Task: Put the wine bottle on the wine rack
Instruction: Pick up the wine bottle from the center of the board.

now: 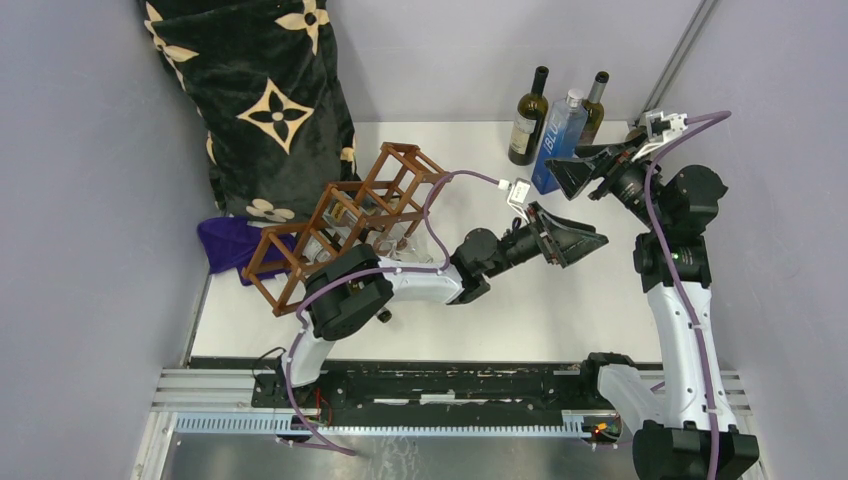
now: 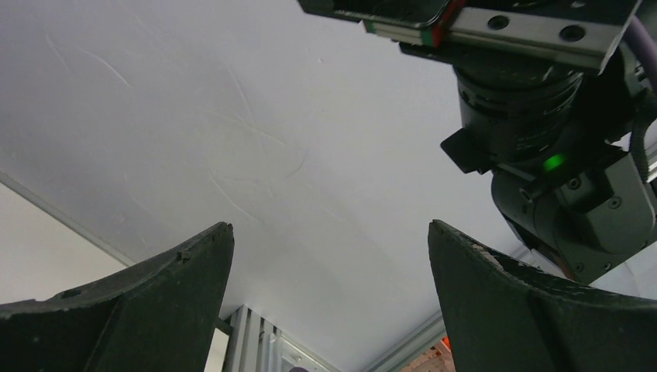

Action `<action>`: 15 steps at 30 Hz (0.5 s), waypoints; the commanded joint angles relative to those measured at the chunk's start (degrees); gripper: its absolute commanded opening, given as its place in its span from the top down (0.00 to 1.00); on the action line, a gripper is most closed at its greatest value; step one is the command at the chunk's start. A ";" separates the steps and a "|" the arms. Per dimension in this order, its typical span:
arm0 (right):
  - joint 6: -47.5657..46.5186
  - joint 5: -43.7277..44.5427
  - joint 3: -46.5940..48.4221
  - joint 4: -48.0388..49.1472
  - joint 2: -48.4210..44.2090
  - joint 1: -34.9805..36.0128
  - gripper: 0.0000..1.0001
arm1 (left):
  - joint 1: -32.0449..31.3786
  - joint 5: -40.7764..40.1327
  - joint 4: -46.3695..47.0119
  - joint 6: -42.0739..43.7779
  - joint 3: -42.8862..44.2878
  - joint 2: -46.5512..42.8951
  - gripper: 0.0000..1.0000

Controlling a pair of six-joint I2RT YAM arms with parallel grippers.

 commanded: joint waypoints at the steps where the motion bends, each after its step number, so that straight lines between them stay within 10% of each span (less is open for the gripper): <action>1: 0.08 1.24 1.94 1.31 0.35 -0.13 0.02 | 0.87 2.08 3.94 -2.97 3.20 1.09 0.00; 15: 1.99 2.28 -0.22 2.77 -2.42 -0.26 0.02 | 1.21 6.08 -1.67 -0.69 4.86 -0.67 0.00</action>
